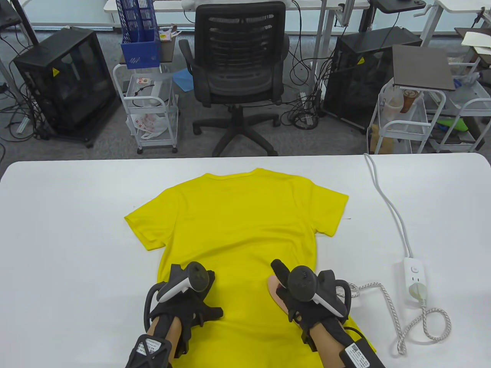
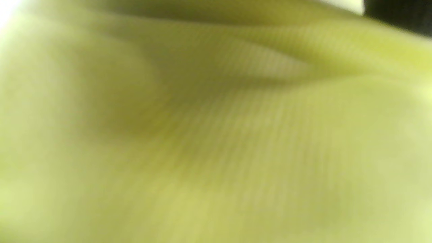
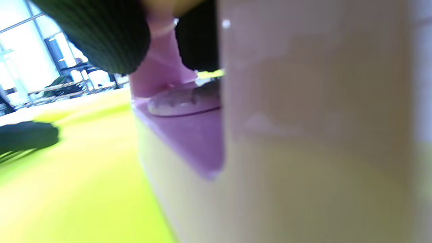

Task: Iron t-shirt with electric iron on table

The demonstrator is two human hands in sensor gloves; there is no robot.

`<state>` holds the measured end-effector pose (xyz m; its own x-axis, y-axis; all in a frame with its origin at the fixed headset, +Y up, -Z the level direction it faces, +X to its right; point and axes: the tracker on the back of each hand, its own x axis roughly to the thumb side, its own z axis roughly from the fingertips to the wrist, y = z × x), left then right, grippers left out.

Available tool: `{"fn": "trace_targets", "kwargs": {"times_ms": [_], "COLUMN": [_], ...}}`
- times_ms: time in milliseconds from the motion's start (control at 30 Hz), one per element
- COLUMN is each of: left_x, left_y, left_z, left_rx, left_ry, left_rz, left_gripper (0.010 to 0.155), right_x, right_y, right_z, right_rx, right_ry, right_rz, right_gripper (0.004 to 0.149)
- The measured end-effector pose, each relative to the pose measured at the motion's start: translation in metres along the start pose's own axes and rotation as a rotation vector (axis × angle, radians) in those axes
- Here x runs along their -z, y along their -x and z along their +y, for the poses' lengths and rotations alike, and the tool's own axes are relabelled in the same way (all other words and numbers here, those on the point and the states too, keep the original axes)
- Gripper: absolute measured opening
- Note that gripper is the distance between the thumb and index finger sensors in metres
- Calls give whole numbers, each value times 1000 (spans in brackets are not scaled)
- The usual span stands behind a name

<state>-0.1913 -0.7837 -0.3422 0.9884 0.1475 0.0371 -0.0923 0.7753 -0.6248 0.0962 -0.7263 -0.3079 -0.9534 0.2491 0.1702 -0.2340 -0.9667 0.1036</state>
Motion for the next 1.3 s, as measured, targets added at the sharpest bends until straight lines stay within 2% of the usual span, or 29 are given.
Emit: {"fn": "trace_targets", "kwargs": {"times_ms": [133,200,267,333,467,567,600,767,867,967,1067,1200,1300], "left_x": [0,0,0,0,0,0,0,0,0,0,0,0,0], "left_y": [0,1,1,1,1,1,1,1,1,1,1,1,1], "left_z": [0,0,0,0,0,0,0,0,0,0,0,0,0], "left_rx": [-5,-7,-8,-8,-7,-8,-8,-7,-9,-10,-10,-8,-5], "left_ry": [-3,-3,-4,-4,-4,-4,-3,-5,-4,-3,-3,-3,-2], "left_rz": [1,1,1,2,2,1,1,0,0,0,0,0,-1], "left_gripper": [100,100,100,100,100,100,100,101,100,100,100,101,101], "right_x": [-8,-15,-17,-15,-2,2,2,-2,-9,-17,-13,-2,1], "right_y": [-43,-62,-67,-62,-14,17,19,-17,-51,-68,-59,-13,6], "right_z": [11,16,17,15,3,-4,-5,4,13,16,14,2,-3], "right_rx": [26,-9,-43,-75,-86,-9,23,-5,11,-46,-63,-71,-5], "right_ry": [-78,-77,-64,-38,39,66,70,-3,-90,-74,-33,25,22], "right_rz": [-149,-216,-228,-210,-27,106,104,-22,-182,-234,-188,-15,41], "right_gripper": [65,65,65,65,65,65,65,65,65,65,66,66,66]}}
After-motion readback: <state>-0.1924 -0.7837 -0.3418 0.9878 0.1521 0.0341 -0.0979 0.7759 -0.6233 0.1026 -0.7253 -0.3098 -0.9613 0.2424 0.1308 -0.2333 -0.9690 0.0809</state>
